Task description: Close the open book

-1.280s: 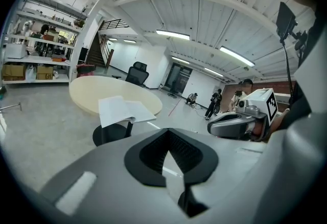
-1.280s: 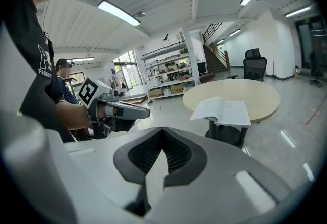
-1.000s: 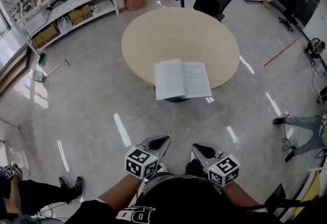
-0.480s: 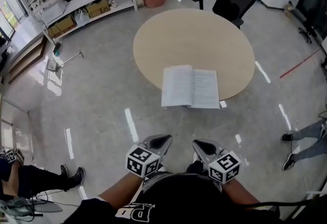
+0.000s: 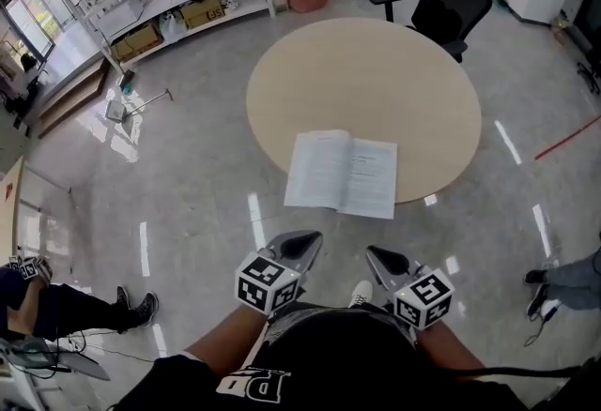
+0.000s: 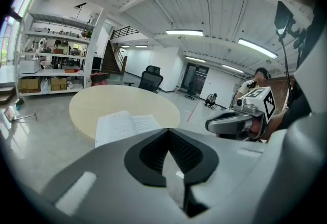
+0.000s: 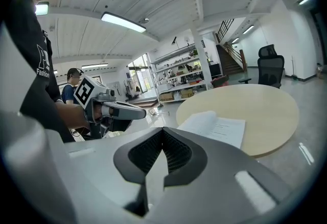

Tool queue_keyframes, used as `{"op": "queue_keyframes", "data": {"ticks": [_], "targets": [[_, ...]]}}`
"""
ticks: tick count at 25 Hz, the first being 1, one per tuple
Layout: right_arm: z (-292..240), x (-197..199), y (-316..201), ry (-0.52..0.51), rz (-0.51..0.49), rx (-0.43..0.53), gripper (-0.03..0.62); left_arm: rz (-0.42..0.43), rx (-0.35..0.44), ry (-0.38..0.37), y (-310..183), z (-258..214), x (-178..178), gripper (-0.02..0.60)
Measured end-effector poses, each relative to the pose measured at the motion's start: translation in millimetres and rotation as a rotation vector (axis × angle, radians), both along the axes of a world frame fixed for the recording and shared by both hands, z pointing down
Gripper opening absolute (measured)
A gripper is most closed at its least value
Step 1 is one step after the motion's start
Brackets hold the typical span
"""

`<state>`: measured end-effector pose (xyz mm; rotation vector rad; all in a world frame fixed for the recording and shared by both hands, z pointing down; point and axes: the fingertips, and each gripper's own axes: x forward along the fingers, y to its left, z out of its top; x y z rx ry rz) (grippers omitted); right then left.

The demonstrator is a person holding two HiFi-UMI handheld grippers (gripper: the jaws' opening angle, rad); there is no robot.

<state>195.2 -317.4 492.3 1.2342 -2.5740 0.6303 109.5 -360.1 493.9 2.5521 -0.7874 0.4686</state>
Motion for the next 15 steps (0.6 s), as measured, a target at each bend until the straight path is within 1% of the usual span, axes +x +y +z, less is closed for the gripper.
{"op": "queue_keyframes", "data": {"ticks": [4,7,11,15], "targets": [[6,36,-6,-0.007,-0.005,-0.009,0.008,-0.042,-0.025,-0.005,-7,5,21,0.008],[18,54,-10,-0.006,-0.009,-0.025,0.008,-0.076,-0.029,-0.016,-15,11,27,0.008],[27,61,-16,-0.007,0.005,-0.05,0.008,-0.123,-0.062,-0.011,-32,13,13,0.008],[36,57,-30,-0.014,0.046,-0.07,0.008,-0.123,-0.083,-0.051,-52,31,-6,0.008]]}}
